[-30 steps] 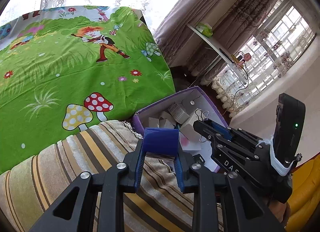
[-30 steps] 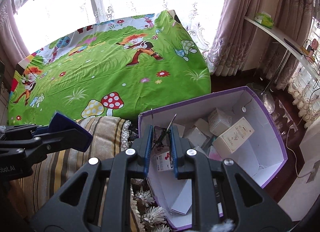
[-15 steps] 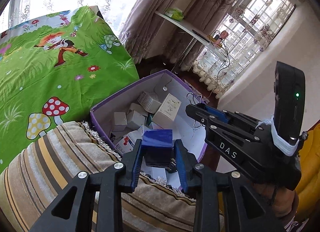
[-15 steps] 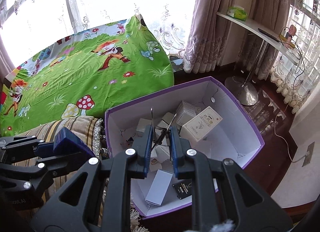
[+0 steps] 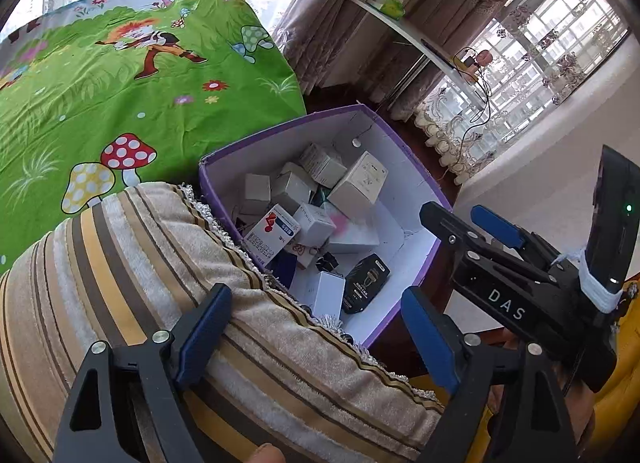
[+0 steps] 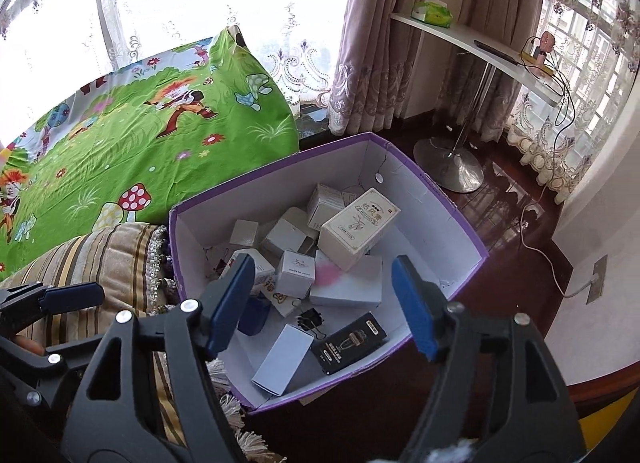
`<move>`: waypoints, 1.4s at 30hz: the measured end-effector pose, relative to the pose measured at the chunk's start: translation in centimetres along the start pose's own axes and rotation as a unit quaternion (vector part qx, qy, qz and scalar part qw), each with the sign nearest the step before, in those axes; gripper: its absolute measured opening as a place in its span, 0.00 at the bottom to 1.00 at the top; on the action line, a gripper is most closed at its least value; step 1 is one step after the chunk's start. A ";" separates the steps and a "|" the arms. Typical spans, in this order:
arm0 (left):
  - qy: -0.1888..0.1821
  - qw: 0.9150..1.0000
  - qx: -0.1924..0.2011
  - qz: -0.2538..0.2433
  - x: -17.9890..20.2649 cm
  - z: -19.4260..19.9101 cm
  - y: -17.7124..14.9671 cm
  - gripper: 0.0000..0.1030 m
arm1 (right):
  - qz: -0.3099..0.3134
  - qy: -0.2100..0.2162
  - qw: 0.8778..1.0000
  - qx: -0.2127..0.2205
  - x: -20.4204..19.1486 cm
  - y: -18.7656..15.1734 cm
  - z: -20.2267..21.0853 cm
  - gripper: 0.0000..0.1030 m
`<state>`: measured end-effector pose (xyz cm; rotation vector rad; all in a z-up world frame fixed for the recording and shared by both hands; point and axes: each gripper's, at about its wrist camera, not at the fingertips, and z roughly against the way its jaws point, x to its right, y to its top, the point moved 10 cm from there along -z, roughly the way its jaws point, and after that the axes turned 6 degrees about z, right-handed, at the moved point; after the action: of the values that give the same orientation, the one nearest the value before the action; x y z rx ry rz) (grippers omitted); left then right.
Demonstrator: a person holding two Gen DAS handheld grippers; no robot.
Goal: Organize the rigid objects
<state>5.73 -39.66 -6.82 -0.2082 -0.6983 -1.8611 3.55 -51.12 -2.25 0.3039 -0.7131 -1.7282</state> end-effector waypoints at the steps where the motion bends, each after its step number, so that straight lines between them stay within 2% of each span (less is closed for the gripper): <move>1: 0.001 1.000 0.002 -0.004 0.1 0.1 -0.1 0.85 | -0.001 -0.002 1.000 -0.002 0.2 -0.3 0.1 0.76; 6: -0.020 1.000 0.001 -0.020 0.7 0.0 -0.1 1.00 | -0.016 -0.003 1.000 -0.006 1.3 -0.9 0.0 0.77; 9: -0.003 0.999 -0.005 -0.032 0.7 -0.5 0.0 1.00 | -0.022 -0.002 1.000 -0.006 1.6 -0.9 -0.1 0.77; 16: 0.005 0.999 -0.009 -0.041 0.4 -0.7 -0.1 1.00 | -0.023 -0.001 1.000 -0.010 1.5 -0.9 -0.6 0.77; 42: 0.006 0.999 -0.012 -0.040 0.4 -0.8 -0.1 1.00 | -0.026 0.002 1.000 -0.018 1.5 -1.3 -1.1 0.77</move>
<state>5.64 -40.39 -7.36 -0.1872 -0.6857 -1.9466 2.72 -52.68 -3.70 0.3027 -0.6761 -1.7867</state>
